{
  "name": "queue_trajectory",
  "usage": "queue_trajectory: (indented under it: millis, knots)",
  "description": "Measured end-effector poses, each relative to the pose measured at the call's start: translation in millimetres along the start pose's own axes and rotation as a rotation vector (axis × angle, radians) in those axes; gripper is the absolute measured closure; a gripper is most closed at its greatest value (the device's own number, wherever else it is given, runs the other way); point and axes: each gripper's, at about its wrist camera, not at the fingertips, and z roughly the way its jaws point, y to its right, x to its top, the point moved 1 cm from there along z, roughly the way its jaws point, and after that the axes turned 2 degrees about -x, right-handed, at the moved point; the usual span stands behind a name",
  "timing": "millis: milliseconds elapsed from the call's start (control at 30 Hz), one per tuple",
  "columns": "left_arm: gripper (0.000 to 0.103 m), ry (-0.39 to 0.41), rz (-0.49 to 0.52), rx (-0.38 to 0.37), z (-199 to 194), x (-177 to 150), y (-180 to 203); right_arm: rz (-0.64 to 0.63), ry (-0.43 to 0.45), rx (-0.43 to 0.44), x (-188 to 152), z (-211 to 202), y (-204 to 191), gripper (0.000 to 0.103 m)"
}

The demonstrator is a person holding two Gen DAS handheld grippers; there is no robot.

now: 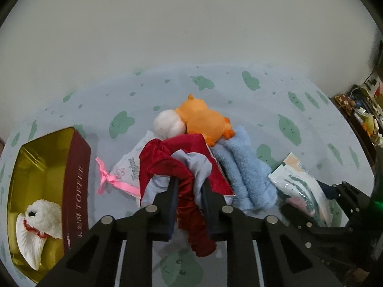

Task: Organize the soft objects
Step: 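Grasp the red-and-white GOOD DREAM pouch with the left gripper while the right holds the packet, then carry the pouch into the tin and release it with the left gripper while the right holds the packet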

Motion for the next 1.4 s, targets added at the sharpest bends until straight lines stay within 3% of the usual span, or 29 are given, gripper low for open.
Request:
queue_trajectory:
  millis: [767,1000,1400]
  knots:
    - [0.086,0.080,-0.026,-0.083,-65.8,3.3,-11.8,-0.042,0.010,-0.059,0.6,4.1,-9.4,0.036]
    - [0.086,0.099,-0.071,-0.033,-82.0,5.7,-37.9,-0.044,0.011,-0.056,0.8,4.1,-8.2,0.036]
    - [0.085,0.130,-0.131,0.160,-111.4,2.9,-114.7,-0.047,0.012,-0.059,-0.2,3.1,-8.5,0.036]
